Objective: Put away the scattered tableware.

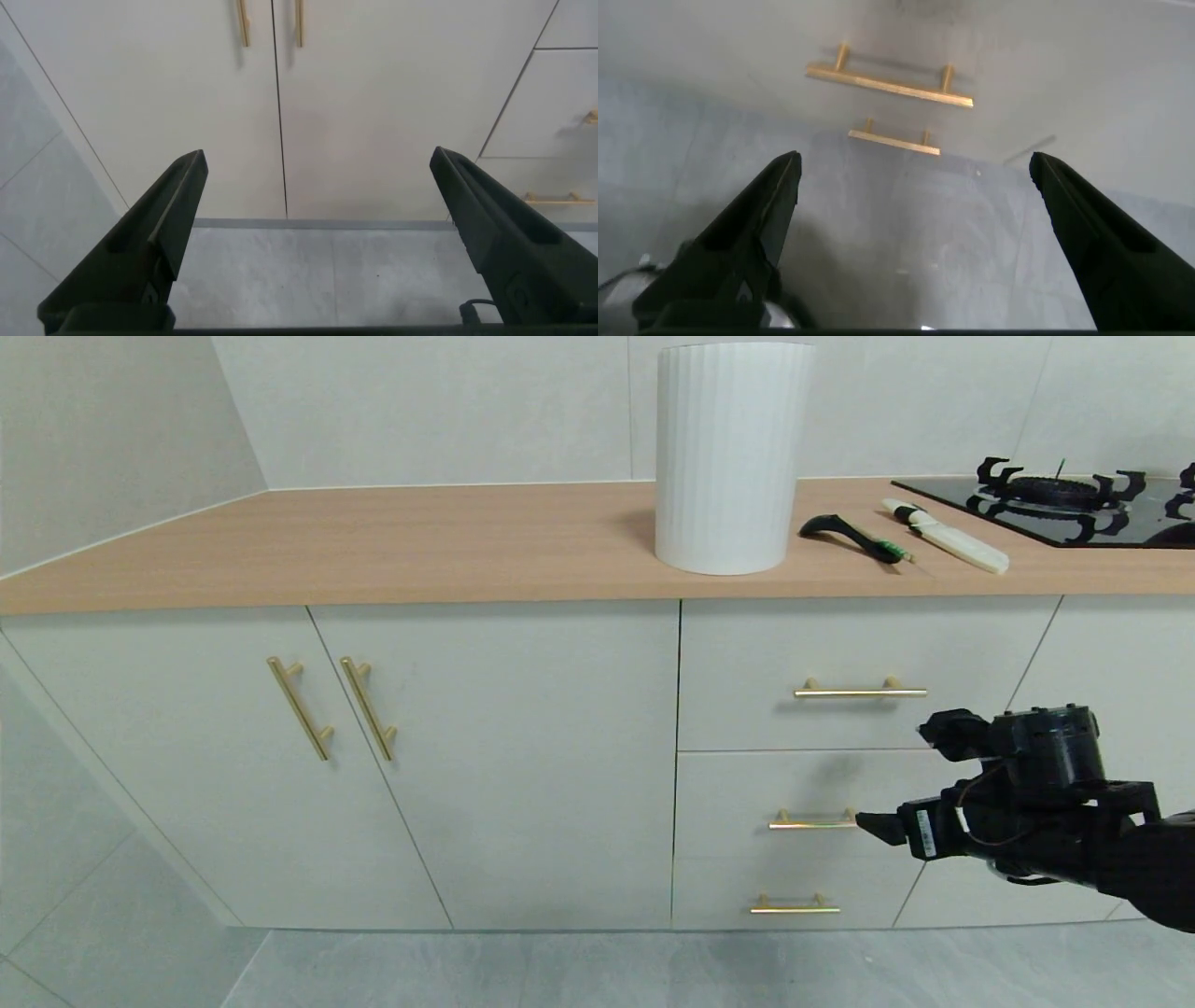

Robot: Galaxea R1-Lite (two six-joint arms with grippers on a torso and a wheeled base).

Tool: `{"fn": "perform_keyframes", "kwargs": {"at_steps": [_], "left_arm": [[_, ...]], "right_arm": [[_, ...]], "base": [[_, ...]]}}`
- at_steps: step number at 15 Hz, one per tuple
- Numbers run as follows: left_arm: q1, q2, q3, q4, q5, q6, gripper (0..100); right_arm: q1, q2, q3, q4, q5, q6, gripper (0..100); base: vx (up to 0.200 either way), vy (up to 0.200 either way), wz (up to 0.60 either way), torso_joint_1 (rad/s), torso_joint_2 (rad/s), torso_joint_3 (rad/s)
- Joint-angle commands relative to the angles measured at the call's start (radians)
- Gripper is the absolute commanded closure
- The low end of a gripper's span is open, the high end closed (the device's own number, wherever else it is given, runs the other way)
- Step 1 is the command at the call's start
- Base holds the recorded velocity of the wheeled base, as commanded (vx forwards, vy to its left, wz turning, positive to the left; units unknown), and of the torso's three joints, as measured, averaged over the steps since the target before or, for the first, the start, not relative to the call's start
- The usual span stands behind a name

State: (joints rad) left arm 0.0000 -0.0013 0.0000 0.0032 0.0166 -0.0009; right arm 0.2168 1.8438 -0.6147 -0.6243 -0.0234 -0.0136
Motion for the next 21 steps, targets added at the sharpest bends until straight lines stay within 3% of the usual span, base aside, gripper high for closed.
{"fn": "perform_keyframes", "kwargs": {"at_steps": [1, 5, 8, 14, 21], "left_arm": [[0.0, 0.001, 0.0, 0.0, 0.0, -0.001, 0], [0.0, 0.001, 0.0, 0.0, 0.0, -0.001, 0], [0.0, 0.001, 0.0, 0.0, 0.0, -0.001, 0], [0.0, 0.001, 0.0, 0.0, 0.0, -0.001, 0], [0.0, 0.001, 0.0, 0.0, 0.0, -0.001, 0]], "right_arm": [[0.004, 0.12, 0.015, -0.054, -0.004, 0.003, 0], [0.004, 0.236, 0.018, -0.21, -0.049, 0.041, 0], [0.019, 0.361, 0.018, -0.454, -0.125, 0.083, 0], [0.042, 0.489, -0.039, -0.575, -0.158, 0.139, 0], [0.042, 0.561, -0.097, -0.621, -0.207, 0.155, 0]], "base": [[0.0, 0.0, 0.0, 0.0, 0.0, 0.0], [0.0, 0.0, 0.0, 0.0, 0.0, 0.0], [0.0, 0.0, 0.0, 0.0, 0.0, 0.0], [0.0, 0.0, 0.0, 0.0, 0.0, 0.0], [0.0, 0.0, 0.0, 0.0, 0.0, 0.0]]}}
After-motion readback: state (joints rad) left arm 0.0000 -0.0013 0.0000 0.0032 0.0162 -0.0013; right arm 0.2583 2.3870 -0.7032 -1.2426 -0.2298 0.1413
